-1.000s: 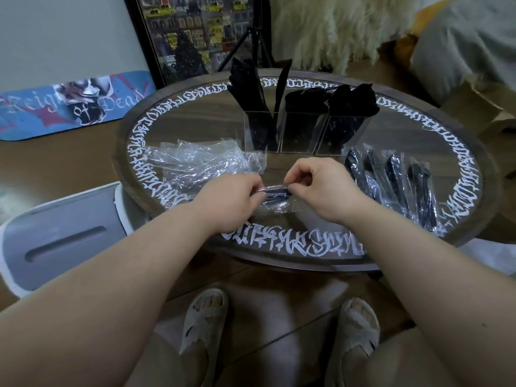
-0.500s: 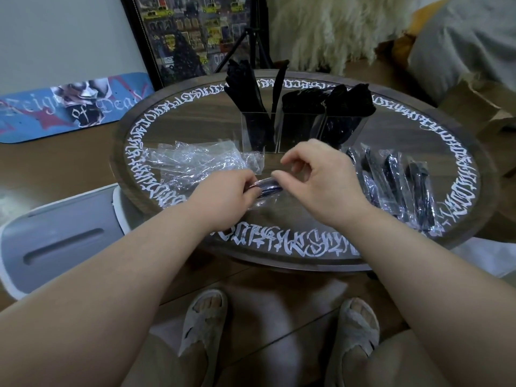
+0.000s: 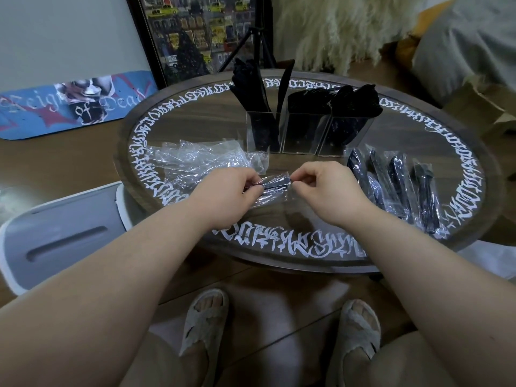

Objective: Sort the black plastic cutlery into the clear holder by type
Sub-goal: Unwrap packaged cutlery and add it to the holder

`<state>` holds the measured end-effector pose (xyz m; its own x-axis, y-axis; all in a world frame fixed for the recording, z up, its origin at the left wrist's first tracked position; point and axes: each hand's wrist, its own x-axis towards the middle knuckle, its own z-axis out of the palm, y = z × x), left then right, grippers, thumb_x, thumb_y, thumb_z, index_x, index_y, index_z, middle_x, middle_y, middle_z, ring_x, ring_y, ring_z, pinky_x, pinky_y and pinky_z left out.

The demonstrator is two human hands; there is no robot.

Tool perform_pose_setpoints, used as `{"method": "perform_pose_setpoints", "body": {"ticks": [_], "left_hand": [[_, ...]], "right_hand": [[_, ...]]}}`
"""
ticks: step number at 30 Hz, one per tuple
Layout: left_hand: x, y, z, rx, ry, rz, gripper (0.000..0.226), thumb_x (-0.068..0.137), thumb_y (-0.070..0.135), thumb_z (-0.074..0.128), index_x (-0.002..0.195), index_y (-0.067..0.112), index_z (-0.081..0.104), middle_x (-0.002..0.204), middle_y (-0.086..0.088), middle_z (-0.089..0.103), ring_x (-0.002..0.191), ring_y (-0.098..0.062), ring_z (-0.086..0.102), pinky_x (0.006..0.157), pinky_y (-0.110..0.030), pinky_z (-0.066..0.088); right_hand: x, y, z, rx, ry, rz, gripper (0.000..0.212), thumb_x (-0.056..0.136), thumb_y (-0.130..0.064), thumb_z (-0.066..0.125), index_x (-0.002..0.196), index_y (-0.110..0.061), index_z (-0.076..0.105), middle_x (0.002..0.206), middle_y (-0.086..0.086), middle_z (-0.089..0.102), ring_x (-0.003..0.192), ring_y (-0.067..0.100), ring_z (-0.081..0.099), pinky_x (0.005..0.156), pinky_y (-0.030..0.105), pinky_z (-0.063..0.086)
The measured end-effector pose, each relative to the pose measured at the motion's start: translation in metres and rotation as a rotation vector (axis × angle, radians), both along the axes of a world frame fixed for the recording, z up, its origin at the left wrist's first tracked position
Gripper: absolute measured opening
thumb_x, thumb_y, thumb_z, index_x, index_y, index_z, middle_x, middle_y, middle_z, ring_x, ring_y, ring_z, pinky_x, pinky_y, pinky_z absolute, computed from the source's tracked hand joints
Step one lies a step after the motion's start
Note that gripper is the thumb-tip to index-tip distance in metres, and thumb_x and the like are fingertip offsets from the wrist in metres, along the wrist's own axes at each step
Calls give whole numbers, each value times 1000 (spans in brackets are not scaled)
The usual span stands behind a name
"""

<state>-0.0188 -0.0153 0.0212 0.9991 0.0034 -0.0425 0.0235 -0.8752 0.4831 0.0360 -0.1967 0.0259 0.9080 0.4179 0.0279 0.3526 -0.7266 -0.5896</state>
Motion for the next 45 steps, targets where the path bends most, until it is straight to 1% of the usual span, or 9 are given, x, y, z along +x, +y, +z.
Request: {"method": "perform_pose_setpoints", "body": {"ticks": [7, 10, 15, 18, 24, 30, 35, 41, 45], "left_hand": [[0, -5, 2, -9, 15, -7, 22, 100, 23, 44, 113, 25, 61, 75, 8, 60, 56, -8, 53, 50, -21, 40], [-1, -8, 4, -52, -39, 8, 21, 98, 22, 50, 115, 25, 60, 90, 11, 63, 78, -9, 61, 69, -25, 50], [0, -6, 4, -82, -145, 51, 34, 95, 17, 54, 129, 21, 53, 118, 8, 59, 111, -5, 52, 94, -19, 37], [1, 4, 4, -3, -113, 154, 45, 95, 11, 47, 139, 19, 45, 139, 1, 51, 128, -17, 45, 104, -30, 34], [2, 19, -1, 54, -59, 253, 31, 98, 17, 45, 127, 19, 58, 119, -1, 65, 99, -19, 61, 81, -24, 43], [5, 31, -1, 94, -139, 364, 27, 98, 15, 47, 120, 17, 62, 110, -6, 67, 86, -19, 58, 77, -29, 44], [2, 49, -3, 240, -100, 485, 33, 94, 18, 50, 126, 17, 57, 125, -13, 56, 114, -33, 50, 95, -41, 41], [1, 19, 3, 216, -308, 201, 22, 90, 24, 56, 112, 19, 59, 126, -5, 49, 121, -24, 40, 100, -34, 31], [4, 10, -8, 215, 99, 7, 47, 95, 34, 51, 139, 20, 45, 147, -1, 36, 133, -21, 35, 108, -34, 31]], "right_hand": [[3, 0, -3, 179, 193, -28, 15, 93, -16, 56, 100, -21, 69, 82, -4, 67, 78, 12, 63, 73, 28, 53], [4, 1, -4, 239, 278, -35, 17, 95, -12, 54, 101, -19, 68, 83, 4, 69, 69, 9, 62, 72, 29, 53], [10, -2, -3, 355, 319, -100, 19, 93, -10, 56, 87, -24, 67, 78, -4, 64, 62, 5, 57, 62, 21, 45], [14, -6, -4, 432, 308, -217, 19, 94, -11, 54, 84, -24, 64, 75, -3, 61, 58, 5, 55, 59, 22, 44], [18, -11, -3, 538, 332, -307, 14, 92, -14, 59, 80, -19, 63, 74, -3, 59, 58, 7, 54, 60, 23, 44], [19, -11, 0, 641, 389, -344, 14, 89, -10, 63, 77, -16, 62, 72, -1, 58, 61, 10, 54, 57, 22, 45], [25, -17, 2, 691, 317, -469, 17, 90, -5, 61, 75, -15, 61, 70, 0, 58, 59, 8, 54, 54, 18, 45], [21, -6, -2, 677, 335, -401, 15, 90, -6, 62, 77, -15, 63, 72, 0, 60, 62, 9, 57, 59, 21, 48], [18, -5, 1, 654, 309, -401, 15, 90, -6, 61, 77, -14, 62, 71, 0, 59, 61, 9, 57, 60, 23, 50]]}}
